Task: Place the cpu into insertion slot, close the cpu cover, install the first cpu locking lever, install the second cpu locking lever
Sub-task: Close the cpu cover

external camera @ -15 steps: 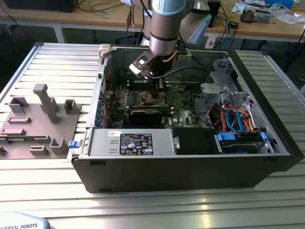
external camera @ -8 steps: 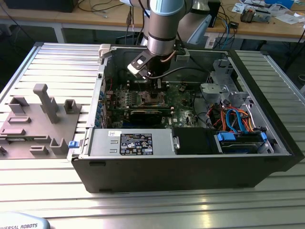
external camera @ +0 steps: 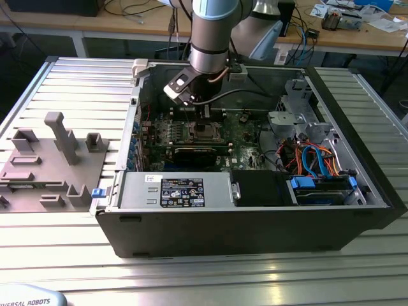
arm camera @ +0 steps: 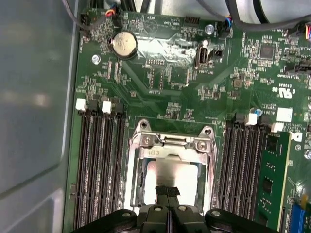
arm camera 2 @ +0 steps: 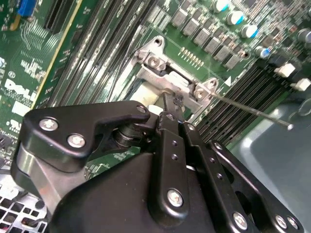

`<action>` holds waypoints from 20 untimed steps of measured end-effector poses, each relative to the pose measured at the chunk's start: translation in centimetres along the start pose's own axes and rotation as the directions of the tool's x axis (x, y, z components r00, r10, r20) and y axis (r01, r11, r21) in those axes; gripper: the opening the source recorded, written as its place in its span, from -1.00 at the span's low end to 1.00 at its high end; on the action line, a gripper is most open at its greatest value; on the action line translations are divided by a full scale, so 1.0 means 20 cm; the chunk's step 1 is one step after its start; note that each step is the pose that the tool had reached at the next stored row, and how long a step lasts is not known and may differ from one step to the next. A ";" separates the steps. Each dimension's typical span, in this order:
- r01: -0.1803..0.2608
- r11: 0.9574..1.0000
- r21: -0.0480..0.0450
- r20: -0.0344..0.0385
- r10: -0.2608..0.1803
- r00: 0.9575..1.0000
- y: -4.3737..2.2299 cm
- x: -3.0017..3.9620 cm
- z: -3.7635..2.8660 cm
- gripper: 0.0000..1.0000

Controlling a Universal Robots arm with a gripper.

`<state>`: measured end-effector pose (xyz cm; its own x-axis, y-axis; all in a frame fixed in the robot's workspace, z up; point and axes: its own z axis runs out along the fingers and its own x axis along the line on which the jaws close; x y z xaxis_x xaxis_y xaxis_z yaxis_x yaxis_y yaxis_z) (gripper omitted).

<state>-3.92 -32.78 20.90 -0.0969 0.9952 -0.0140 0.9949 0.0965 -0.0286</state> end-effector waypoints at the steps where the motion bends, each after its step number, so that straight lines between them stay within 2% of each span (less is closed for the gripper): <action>1: 0.000 1.000 0.000 0.000 0.000 1.000 -0.004 0.000 0.001 -0.79; 11: 0.000 1.000 0.000 0.000 0.000 1.000 -0.023 0.002 0.009 -0.79; 14: 0.000 1.000 0.000 0.000 0.000 1.000 -0.040 0.004 0.011 -0.79; 20: 0.000 1.000 0.000 0.001 0.000 1.000 -0.042 0.004 0.021 -0.79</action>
<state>-4.78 -32.79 20.50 -0.0970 0.9952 -0.0145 0.9949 0.0965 -0.0288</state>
